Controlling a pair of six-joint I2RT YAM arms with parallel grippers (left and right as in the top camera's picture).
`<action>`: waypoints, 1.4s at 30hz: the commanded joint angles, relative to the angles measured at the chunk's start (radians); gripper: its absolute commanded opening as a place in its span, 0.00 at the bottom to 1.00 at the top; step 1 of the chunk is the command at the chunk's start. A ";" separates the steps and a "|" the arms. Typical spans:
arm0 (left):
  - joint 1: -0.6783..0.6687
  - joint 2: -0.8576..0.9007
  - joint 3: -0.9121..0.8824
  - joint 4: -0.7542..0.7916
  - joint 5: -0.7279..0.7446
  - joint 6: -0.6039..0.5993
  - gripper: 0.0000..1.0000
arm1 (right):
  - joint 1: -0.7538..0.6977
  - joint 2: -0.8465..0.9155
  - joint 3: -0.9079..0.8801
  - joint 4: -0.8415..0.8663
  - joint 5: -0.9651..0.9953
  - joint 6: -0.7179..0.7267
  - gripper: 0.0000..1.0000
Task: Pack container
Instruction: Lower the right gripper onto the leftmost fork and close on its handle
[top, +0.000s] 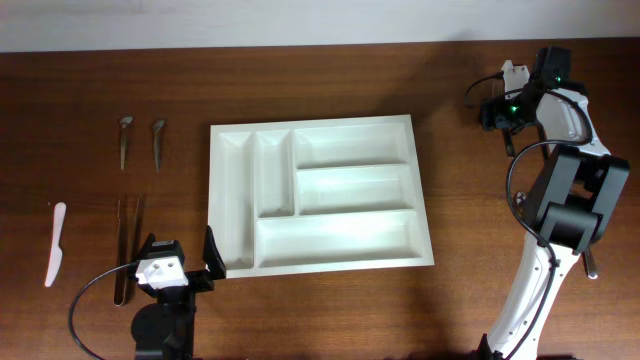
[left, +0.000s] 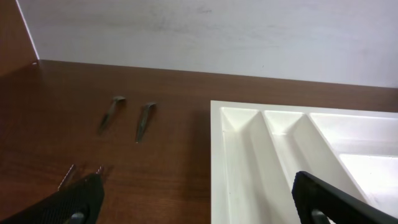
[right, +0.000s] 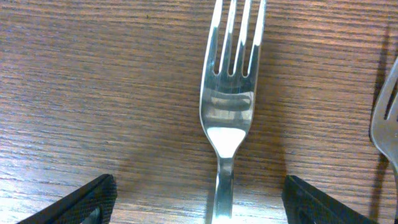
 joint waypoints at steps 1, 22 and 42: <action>-0.004 -0.002 -0.005 0.003 0.011 -0.002 0.99 | 0.002 0.025 0.001 -0.009 0.033 -0.014 0.85; -0.004 -0.002 -0.005 0.003 0.011 -0.002 0.99 | -0.005 0.025 0.001 -0.007 0.034 -0.014 0.29; -0.004 -0.002 -0.005 0.003 0.011 -0.002 0.99 | -0.005 0.025 0.050 0.000 0.033 -0.010 0.08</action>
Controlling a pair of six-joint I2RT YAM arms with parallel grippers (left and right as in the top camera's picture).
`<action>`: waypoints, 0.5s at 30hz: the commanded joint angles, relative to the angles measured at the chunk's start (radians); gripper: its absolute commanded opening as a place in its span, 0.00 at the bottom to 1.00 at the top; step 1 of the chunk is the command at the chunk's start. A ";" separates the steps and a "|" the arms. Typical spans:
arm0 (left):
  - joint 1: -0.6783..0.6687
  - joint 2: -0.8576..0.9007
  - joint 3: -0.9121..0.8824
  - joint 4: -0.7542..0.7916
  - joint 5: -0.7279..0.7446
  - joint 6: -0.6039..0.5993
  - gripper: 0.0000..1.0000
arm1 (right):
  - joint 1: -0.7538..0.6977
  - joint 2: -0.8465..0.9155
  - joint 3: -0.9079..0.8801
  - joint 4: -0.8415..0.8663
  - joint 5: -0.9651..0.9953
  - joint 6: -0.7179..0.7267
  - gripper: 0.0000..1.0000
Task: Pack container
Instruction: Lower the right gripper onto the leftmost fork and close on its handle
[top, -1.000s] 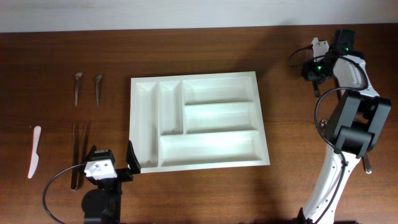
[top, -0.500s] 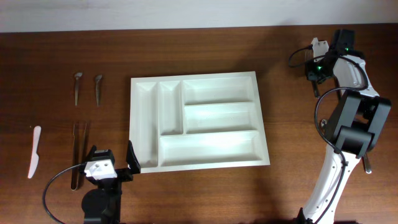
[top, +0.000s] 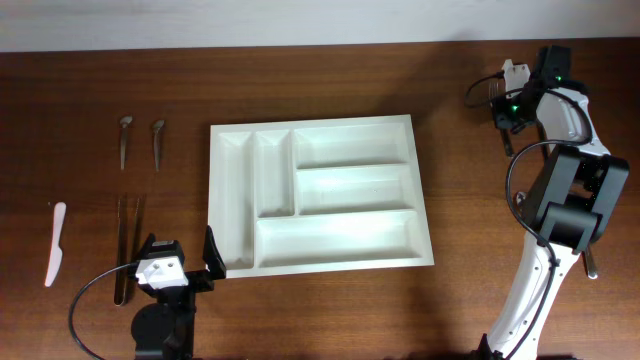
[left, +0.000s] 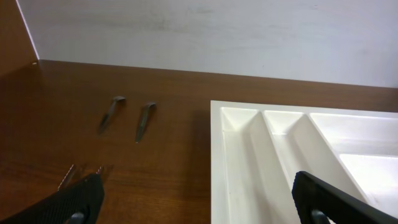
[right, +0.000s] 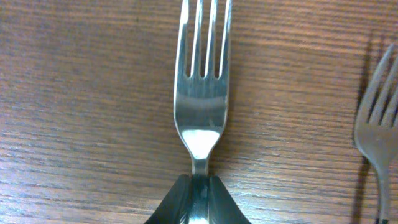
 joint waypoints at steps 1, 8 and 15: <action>-0.004 -0.002 -0.005 0.003 0.010 -0.002 0.99 | -0.003 0.022 0.035 -0.003 0.016 0.007 0.07; -0.004 -0.002 -0.005 0.003 0.010 -0.002 0.99 | -0.002 0.022 0.035 -0.007 0.016 0.007 0.04; -0.004 -0.002 -0.005 0.003 0.011 -0.002 0.99 | 0.000 0.021 0.047 -0.017 0.016 0.007 0.04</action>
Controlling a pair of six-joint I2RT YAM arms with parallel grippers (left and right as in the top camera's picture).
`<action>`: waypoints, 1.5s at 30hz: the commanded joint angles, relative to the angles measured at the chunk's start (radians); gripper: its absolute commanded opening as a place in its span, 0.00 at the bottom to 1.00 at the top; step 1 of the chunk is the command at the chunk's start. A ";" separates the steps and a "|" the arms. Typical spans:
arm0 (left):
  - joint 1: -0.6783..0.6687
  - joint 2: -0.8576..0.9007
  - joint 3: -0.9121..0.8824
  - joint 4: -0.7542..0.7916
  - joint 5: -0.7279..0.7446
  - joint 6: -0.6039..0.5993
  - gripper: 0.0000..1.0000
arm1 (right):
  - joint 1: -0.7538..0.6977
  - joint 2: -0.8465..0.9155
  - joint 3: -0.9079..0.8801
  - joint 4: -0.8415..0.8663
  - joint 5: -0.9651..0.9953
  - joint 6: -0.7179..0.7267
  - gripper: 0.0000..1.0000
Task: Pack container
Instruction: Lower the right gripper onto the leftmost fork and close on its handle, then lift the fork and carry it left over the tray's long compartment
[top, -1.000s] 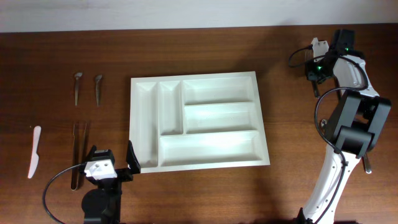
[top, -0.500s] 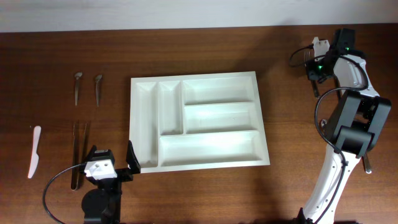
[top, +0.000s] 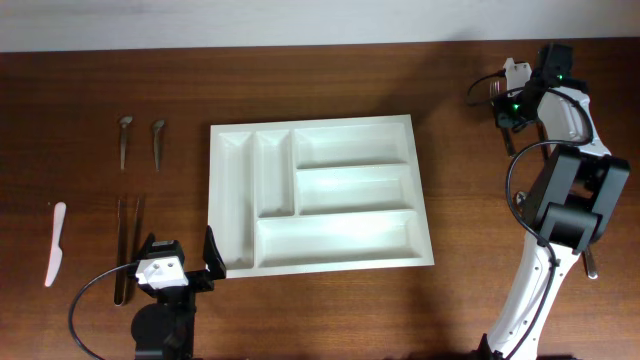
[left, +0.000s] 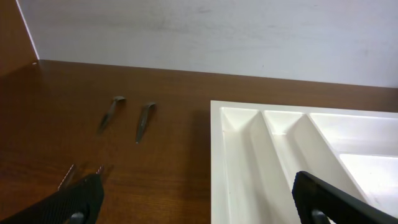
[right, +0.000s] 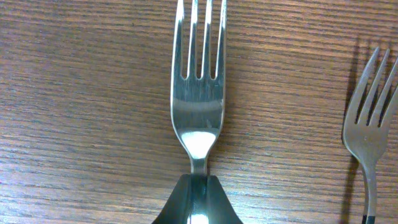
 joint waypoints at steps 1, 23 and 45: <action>-0.004 -0.002 -0.005 0.003 0.011 -0.002 0.99 | 0.003 0.021 0.045 -0.014 0.008 0.005 0.04; -0.004 -0.002 -0.005 0.003 0.011 -0.002 0.99 | 0.128 0.004 0.568 -0.509 -0.124 -0.182 0.04; -0.004 -0.002 -0.005 0.003 0.011 -0.002 0.99 | 0.490 0.001 0.690 -0.960 -0.192 -0.554 0.04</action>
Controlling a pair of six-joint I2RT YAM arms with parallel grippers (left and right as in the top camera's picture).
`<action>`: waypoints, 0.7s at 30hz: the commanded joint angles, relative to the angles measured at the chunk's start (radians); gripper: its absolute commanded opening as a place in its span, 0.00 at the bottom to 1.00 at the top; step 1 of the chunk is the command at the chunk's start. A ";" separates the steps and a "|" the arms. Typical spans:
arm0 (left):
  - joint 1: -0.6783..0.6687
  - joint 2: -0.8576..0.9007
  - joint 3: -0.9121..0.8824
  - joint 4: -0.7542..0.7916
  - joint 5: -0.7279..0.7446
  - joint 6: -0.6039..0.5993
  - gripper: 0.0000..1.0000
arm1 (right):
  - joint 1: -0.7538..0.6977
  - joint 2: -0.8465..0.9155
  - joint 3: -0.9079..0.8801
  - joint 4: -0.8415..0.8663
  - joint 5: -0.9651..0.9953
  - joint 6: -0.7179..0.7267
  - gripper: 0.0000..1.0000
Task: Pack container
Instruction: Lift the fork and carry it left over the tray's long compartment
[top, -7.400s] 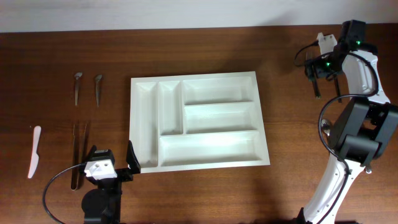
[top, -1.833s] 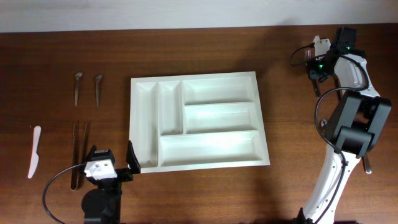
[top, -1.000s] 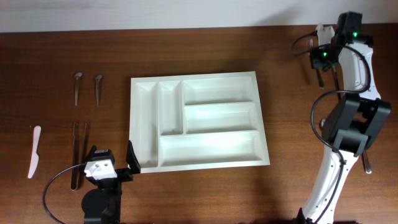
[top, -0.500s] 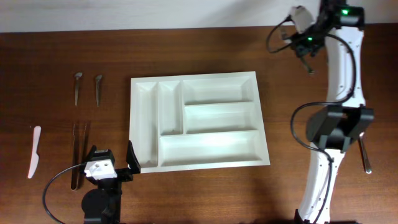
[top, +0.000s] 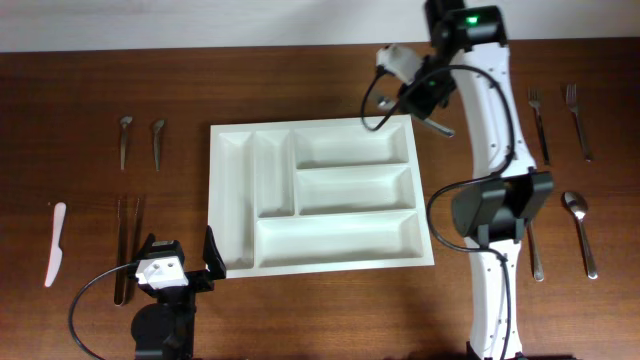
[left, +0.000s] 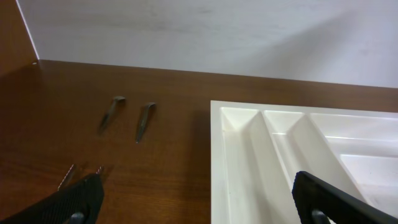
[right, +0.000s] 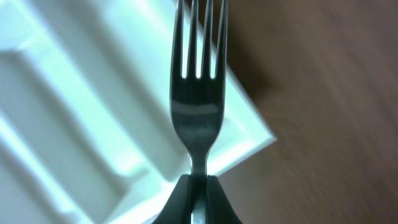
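My right gripper (right: 199, 190) is shut on the neck of a steel fork (right: 199, 106), tines pointing away from it, held in the air over the far right corner of the white divided tray (right: 74, 124). In the overhead view that gripper (top: 425, 104) hangs at the tray's (top: 425, 255) back right corner, with the fork (top: 438, 127) sticking out beneath it. My left gripper (left: 199, 205) stands open at the tray's (left: 249, 168) near left corner, nothing between its fingers (left: 78, 199).
Two more forks (top: 538, 112) (top: 576, 105) and two spoons (top: 576, 206) (top: 533, 250) lie right of the tray. On the left are two small spoons (top: 123, 140) (top: 158, 140), long tongs (top: 125, 250) and a white knife (top: 55, 242).
My right gripper, which held the fork low over the wood at the far right, now holds it in the air over the tray's back right corner. The left arm is unchanged.
My right gripper stood open astride a fork lying on the table at the far right. Then it was shut on the fork's neck, still over the wood. Now the fork is over the tray's back right corner. My left gripper stayed open and still throughout.
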 joint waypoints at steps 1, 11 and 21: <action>-0.004 -0.002 -0.005 0.003 0.011 -0.003 0.99 | 0.044 -0.016 0.022 -0.043 -0.064 -0.120 0.04; -0.004 -0.002 -0.005 0.003 0.010 -0.003 0.99 | 0.123 -0.015 -0.037 -0.043 -0.089 -0.238 0.04; -0.004 -0.002 -0.005 0.003 0.011 -0.003 0.99 | 0.138 -0.015 -0.178 -0.007 -0.093 -0.358 0.04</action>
